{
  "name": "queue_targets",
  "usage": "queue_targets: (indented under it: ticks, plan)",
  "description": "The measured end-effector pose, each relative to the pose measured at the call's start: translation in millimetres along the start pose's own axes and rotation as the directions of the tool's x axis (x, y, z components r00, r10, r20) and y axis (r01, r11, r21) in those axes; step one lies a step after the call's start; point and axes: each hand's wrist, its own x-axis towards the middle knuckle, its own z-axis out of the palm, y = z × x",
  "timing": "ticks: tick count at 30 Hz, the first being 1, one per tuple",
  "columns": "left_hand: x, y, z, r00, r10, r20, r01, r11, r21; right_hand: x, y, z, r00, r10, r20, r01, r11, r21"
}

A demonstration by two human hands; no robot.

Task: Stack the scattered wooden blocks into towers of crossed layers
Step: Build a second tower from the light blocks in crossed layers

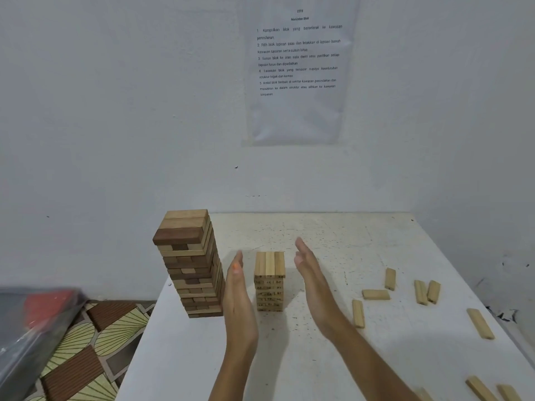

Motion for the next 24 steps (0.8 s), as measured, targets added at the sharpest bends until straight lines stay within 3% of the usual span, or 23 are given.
queue_targets:
  ticks: [5, 13, 24]
  plan:
    - [7, 4, 10, 0.987, -0.120, 0.105, 0.123, 0.992, -0.024, -9, 9, 31, 0.996, 0.084, -0.018, -0.080, 0.987, 0.139]
    - [6, 7, 17, 0.975, -0.153, 0.159, 0.162, 0.986, -0.040, 1, 22, 50, 0.993, 0.115, -0.006, -0.111, 0.972, 0.205]
    - [8, 2, 19, 0.971, -0.171, 0.168, 0.174, 0.985, -0.006, 2, 15, 47, 0.995, 0.092, -0.031, -0.089, 0.991, 0.100]
